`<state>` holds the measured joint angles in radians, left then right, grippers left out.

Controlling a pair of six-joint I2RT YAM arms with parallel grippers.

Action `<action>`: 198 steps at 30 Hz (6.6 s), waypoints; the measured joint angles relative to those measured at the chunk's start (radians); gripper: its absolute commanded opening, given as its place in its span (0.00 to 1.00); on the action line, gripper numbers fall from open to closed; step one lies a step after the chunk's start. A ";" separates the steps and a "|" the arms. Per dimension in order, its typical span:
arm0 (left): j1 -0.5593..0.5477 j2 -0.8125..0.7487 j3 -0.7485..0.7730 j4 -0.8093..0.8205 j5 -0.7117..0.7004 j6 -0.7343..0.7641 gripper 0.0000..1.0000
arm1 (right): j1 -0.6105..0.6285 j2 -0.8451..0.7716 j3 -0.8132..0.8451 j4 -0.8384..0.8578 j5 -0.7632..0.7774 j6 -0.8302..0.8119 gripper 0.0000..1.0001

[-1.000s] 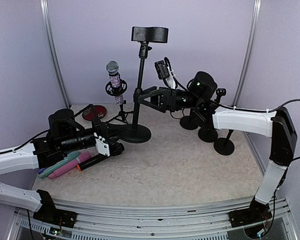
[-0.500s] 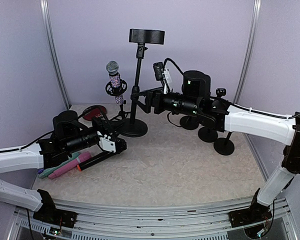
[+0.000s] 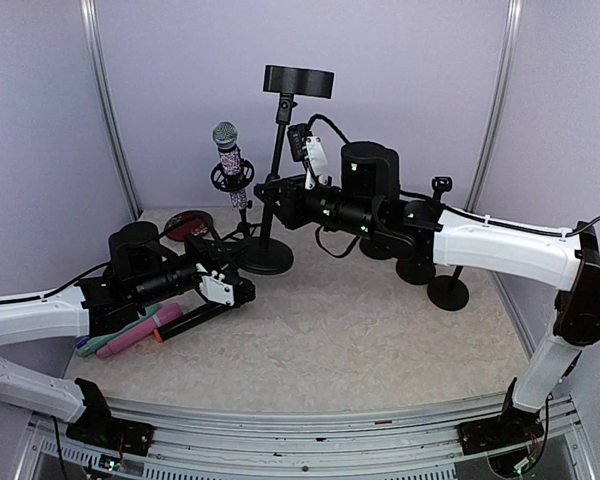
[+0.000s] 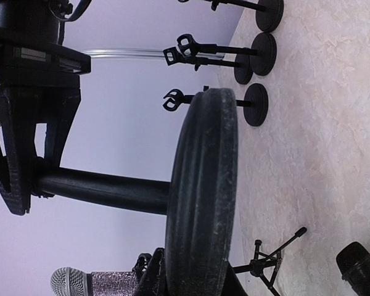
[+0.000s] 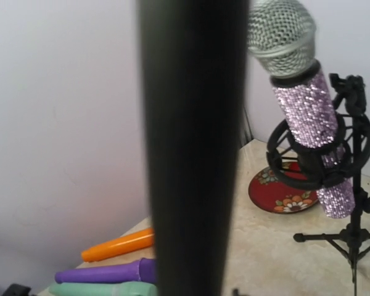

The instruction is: Remove the microphone from the stand

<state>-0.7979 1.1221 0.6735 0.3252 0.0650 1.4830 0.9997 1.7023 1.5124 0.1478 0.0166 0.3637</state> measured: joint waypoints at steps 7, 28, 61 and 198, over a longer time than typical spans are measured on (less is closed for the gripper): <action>0.000 0.000 0.000 0.006 -0.002 -0.013 0.00 | 0.000 0.000 0.000 0.019 -0.051 -0.025 0.00; -0.030 -0.084 0.037 0.015 0.241 -0.111 0.00 | -0.130 0.021 -0.047 0.534 -0.909 0.225 0.00; -0.004 -0.008 0.039 0.020 0.056 -0.113 0.00 | -0.046 -0.158 -0.142 0.086 -0.197 -0.014 0.77; 0.647 0.208 0.711 -1.020 0.268 -0.951 0.91 | -0.277 0.658 0.628 0.189 -0.318 0.526 0.57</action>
<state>-0.1505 1.3304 1.3849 -0.6949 0.3332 0.5323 0.7227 2.3608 2.1399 0.3370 -0.3012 0.8902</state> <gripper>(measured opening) 0.912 0.589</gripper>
